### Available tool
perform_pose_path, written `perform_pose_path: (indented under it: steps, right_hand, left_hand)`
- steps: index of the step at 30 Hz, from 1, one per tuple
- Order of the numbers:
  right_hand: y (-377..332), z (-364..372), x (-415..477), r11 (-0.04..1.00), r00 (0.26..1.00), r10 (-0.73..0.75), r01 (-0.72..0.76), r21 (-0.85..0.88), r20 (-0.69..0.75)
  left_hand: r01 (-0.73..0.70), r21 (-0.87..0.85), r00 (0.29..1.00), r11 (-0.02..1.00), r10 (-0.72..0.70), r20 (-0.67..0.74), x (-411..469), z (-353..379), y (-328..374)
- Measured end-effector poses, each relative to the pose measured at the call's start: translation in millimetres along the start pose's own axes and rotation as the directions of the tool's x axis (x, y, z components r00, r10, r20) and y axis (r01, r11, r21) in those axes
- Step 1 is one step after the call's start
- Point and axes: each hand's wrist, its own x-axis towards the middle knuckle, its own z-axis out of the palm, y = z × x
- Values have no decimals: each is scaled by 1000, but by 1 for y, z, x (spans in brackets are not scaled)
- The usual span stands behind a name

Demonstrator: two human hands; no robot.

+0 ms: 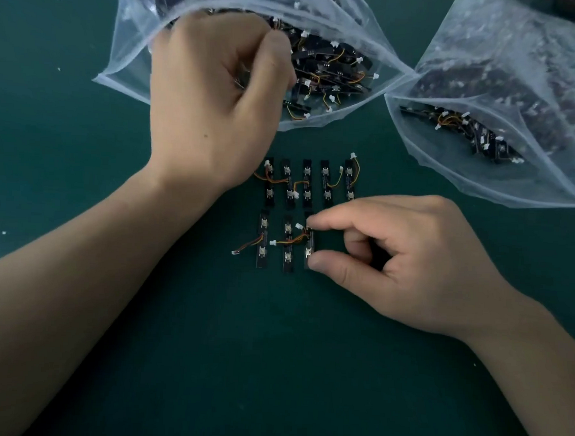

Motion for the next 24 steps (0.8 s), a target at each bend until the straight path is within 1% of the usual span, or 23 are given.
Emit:
perform_pose_path:
  steps: [2,4,7,12,16,18,20,22,24]
  right_hand:
    - [0,1,0,1000,1000,2,-2,1,-4]
    - [-1,1,1,1000,1000,3,-3,1,-4]
    - [-1,1,1,1000,1000,5,-5,3,-12]
    - [-2,2,2,1000,1000,2,-2,1,-16]
    - [-2,2,1,1000,999,22,-22,19,-37]
    - [-2,3,0,999,997,39,-36,35,-74]
    - [-2,3,0,998,990,51,-45,50,-132]
    - [-1,3,1,996,975,77,-64,68,-209]
    - [1,2,2,992,953,113,-91,90,-282]
  left_hand:
    - [-17,186,997,982,3,72,-1,2,0]
    - [4,329,991,944,-48,126,-4,4,2]
    - [5,408,978,913,-89,187,-7,6,-1]
    - [22,471,969,882,-135,207,-5,5,-4]
    - [28,473,969,881,-139,203,-6,5,-5]
    - [30,461,970,887,-137,202,-6,5,-6]
    - [34,413,973,910,-124,193,-5,5,-7]
    - [31,273,976,961,-88,198,-3,4,-6]
    - [22,69,978,997,-36,204,-3,5,-4]
